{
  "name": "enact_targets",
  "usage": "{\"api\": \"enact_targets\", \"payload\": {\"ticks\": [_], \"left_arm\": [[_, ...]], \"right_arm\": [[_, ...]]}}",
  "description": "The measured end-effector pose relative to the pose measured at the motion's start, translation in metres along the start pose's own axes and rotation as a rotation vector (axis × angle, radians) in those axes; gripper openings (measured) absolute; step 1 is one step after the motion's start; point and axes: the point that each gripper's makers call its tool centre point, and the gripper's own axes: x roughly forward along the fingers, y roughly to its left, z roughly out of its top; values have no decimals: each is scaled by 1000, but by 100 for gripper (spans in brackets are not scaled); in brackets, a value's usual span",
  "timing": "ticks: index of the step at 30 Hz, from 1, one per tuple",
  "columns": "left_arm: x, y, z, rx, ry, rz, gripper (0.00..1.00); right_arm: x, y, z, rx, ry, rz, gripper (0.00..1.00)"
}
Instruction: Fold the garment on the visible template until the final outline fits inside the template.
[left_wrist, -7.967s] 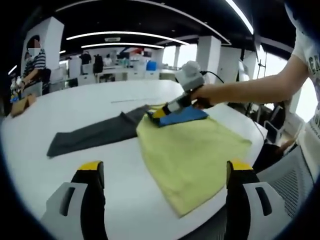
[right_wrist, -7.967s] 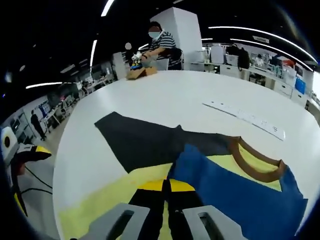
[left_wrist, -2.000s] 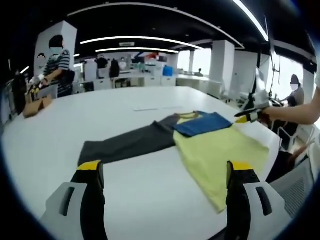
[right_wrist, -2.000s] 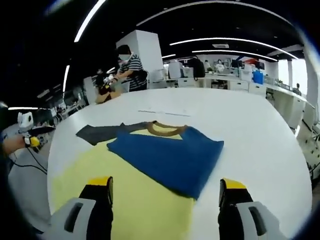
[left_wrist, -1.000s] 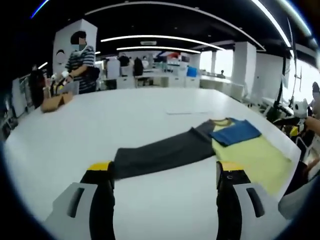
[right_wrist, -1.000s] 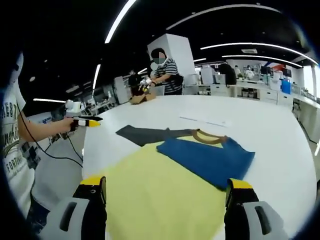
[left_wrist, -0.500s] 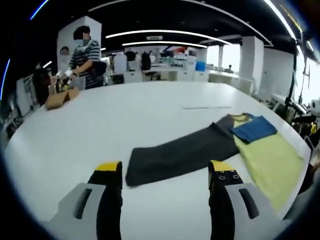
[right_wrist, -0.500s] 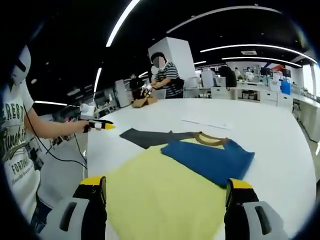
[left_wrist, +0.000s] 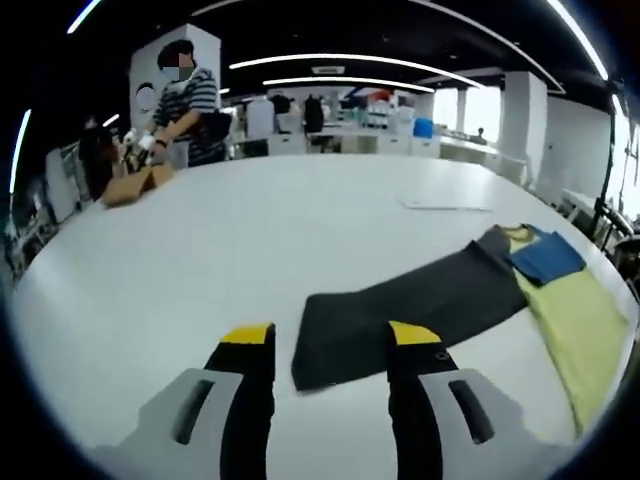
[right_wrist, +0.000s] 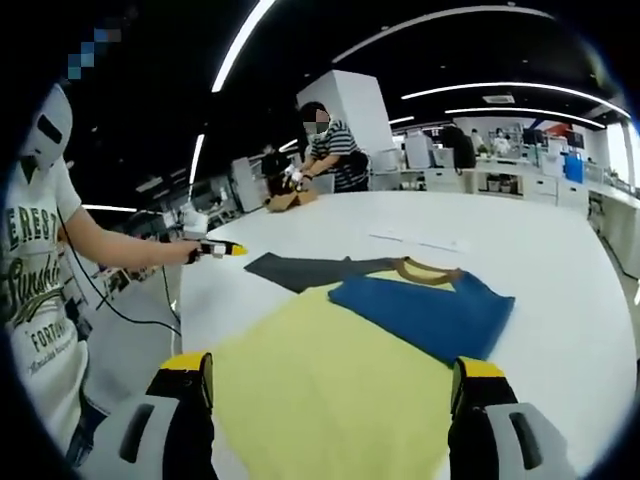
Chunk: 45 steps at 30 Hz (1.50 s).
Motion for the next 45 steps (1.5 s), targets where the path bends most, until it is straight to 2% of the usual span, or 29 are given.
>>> {"api": "enact_targets", "payload": {"ticks": [5, 9, 14, 20, 23, 27, 31, 36, 41, 45], "left_arm": [[6, 3, -7, -13, 20, 3, 34], [12, 5, -22, -5, 85, 14, 32], [18, 11, -34, -10, 122, 42, 27], [24, 12, -38, -34, 128, 36, 21], [25, 12, -42, -41, 140, 29, 13], [26, 10, -47, -49, 152, 19, 8], [26, 10, -46, -87, 142, 14, 7], [23, 10, -47, -97, 149, 15, 1], [14, 7, -43, -116, 131, 19, 1], [8, 5, -45, -128, 137, 17, 1]], "right_arm": [[0, 6, 7, -19, -15, 14, 99], [1, 10, 11, -31, -22, 28, 99], [1, 9, 13, -15, -36, 19, 99], [-2, 5, 6, 3, -23, 1, 98], [-2, 6, 6, 1, -22, -3, 98], [-3, 6, 8, 3, -27, -6, 99], [-4, 5, 8, 5, -29, -12, 98], [-4, 5, 6, 5, -26, -18, 98], [-4, 5, 3, -13, -6, -23, 97], [-5, 7, 3, -11, -12, -20, 97]]}}
